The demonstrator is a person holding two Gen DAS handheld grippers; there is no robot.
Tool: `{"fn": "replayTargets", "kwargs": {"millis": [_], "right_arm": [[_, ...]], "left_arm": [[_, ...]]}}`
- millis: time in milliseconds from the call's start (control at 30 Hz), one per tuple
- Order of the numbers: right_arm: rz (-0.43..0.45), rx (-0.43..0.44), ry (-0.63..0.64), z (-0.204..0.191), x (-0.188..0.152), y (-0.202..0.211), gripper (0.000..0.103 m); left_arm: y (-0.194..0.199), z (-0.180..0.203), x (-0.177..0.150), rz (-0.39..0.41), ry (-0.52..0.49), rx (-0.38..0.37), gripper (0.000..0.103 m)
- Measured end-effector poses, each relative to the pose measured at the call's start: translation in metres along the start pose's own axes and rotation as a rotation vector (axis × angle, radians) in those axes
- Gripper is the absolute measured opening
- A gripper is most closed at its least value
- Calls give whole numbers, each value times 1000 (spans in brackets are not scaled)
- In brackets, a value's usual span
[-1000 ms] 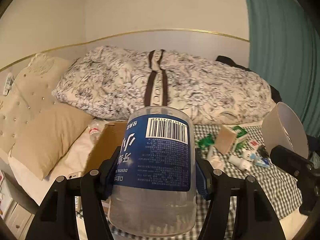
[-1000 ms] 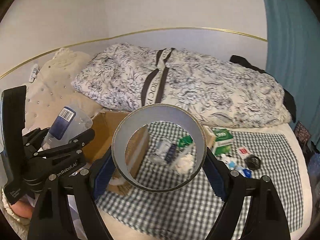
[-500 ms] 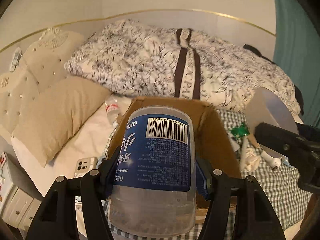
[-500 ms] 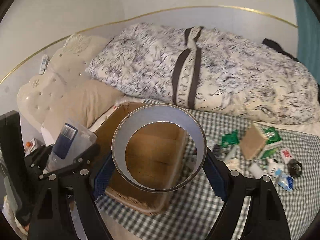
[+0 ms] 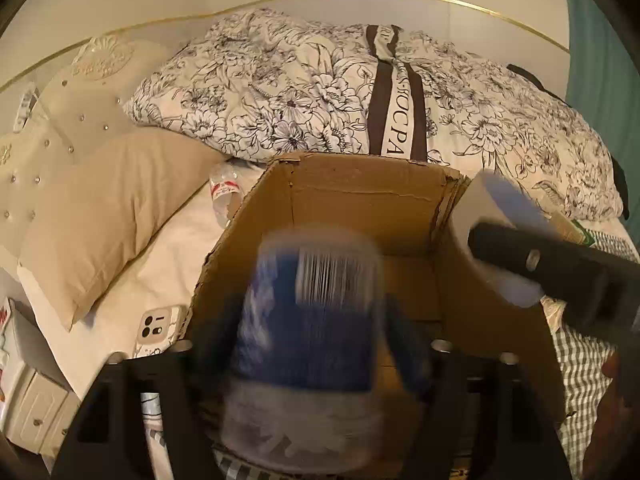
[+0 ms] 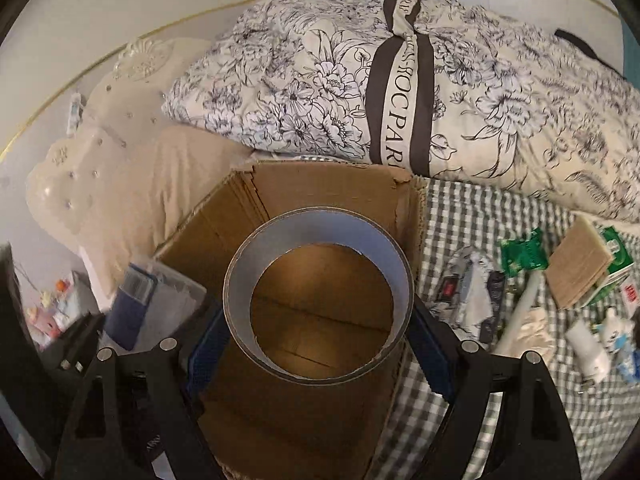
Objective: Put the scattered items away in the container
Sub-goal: 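Carry bottle and tape roll to the cardboard box and release both inside, then move both tools back over the scattered items on the bed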
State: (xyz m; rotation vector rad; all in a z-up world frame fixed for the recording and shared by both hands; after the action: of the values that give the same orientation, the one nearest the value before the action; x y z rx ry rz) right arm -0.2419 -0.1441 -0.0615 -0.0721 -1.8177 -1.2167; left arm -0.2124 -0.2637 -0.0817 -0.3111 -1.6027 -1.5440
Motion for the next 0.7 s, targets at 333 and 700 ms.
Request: {"fn": "replayTargets", "kwargs": {"millis": [333, 700], "right_arm": [[93, -39, -73, 20, 6, 30, 98], [194, -189, -34, 51, -25, 136, 98]], "left_arm": [[19, 19, 1, 14, 9, -31, 101], [94, 63, -12, 81, -11, -55, 103]]}}
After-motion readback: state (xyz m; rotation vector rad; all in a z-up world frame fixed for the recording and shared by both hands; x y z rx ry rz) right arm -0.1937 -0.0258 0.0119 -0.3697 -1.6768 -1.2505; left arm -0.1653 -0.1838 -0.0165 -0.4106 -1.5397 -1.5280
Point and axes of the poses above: each gripper's, at about its wrist camera, not at the fingertips, and y roughly against the way its jaws point, z to its right, x to its top, the point moved 7 cm from there along -y, roughly the way its jaws point, and after that the axes turned 15 degrees about y, right-handed, at the moved point
